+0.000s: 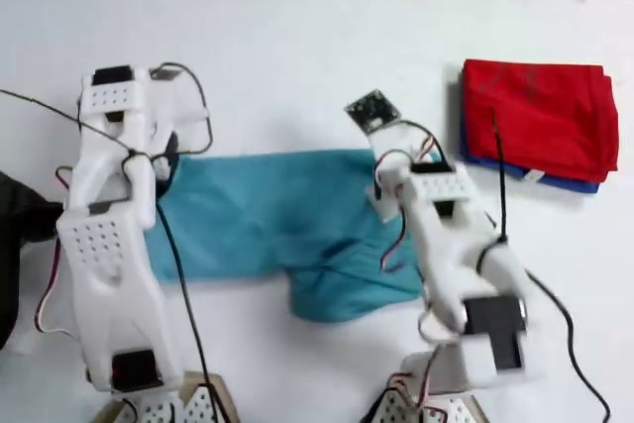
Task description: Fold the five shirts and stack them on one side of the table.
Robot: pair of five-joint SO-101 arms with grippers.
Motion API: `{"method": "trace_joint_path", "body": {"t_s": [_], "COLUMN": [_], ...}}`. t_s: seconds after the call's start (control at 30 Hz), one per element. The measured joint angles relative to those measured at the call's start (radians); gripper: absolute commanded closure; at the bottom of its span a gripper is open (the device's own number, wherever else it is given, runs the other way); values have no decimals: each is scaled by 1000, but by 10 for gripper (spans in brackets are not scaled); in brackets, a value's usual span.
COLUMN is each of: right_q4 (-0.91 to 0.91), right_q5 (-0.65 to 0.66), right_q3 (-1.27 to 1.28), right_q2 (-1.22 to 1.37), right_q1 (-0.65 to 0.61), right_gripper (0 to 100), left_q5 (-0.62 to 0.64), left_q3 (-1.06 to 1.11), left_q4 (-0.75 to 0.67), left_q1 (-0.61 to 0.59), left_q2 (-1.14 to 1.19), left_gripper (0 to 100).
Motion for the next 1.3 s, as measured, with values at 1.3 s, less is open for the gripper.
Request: {"method": "trace_joint_path", "body": {"t_s": [1.3], "right_q4": [629], "right_q5": [-83], "right_q3": [-847], "right_q2": [236], "right_q1": [0], "right_gripper": [980], "left_q5": [0], "left_q3": [-138], "left_q4": [100], "left_q1": [-20], "left_q2": [-215], "left_gripper": [976]}}
